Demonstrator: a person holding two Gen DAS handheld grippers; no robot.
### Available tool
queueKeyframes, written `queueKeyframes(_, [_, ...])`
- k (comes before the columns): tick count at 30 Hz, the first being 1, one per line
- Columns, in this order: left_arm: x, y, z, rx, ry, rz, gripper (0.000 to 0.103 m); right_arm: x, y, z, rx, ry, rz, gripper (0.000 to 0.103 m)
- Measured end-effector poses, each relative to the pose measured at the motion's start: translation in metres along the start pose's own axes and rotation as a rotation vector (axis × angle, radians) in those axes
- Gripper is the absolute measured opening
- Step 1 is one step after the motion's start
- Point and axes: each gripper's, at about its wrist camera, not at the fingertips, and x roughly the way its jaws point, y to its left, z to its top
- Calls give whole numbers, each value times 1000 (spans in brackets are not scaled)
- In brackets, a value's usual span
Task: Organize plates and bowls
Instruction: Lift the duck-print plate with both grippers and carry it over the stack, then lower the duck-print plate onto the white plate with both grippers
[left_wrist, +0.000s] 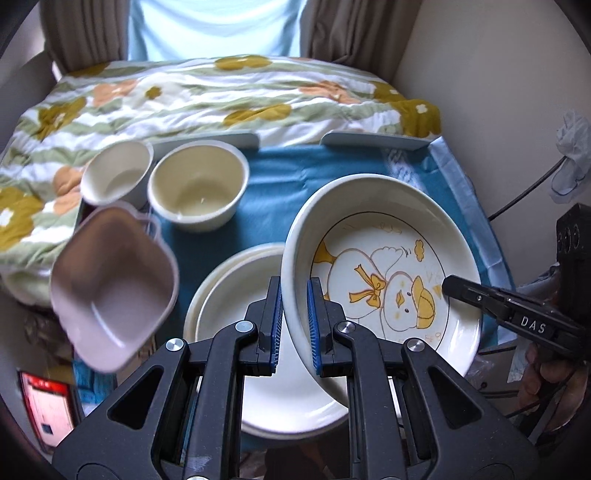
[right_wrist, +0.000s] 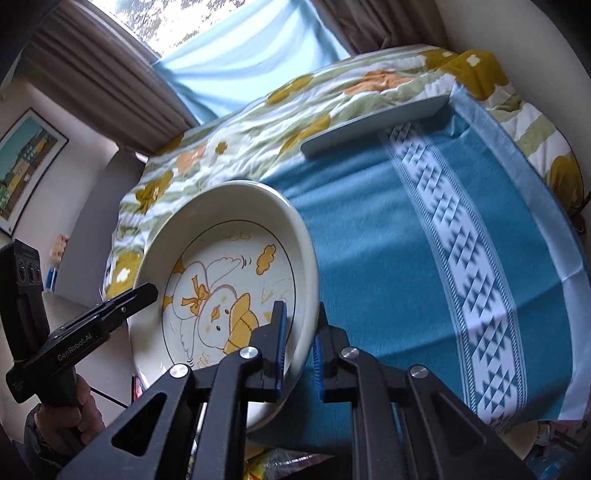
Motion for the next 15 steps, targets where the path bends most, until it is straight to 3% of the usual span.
queueKeyframes(7, [26, 35, -45, -162, 66, 38, 11, 35, 7, -13, -116, 96, 26, 12])
queueKeyframes(15, [47, 54, -68, -240, 110, 59, 11, 63, 13, -18, -179, 145, 27, 12])
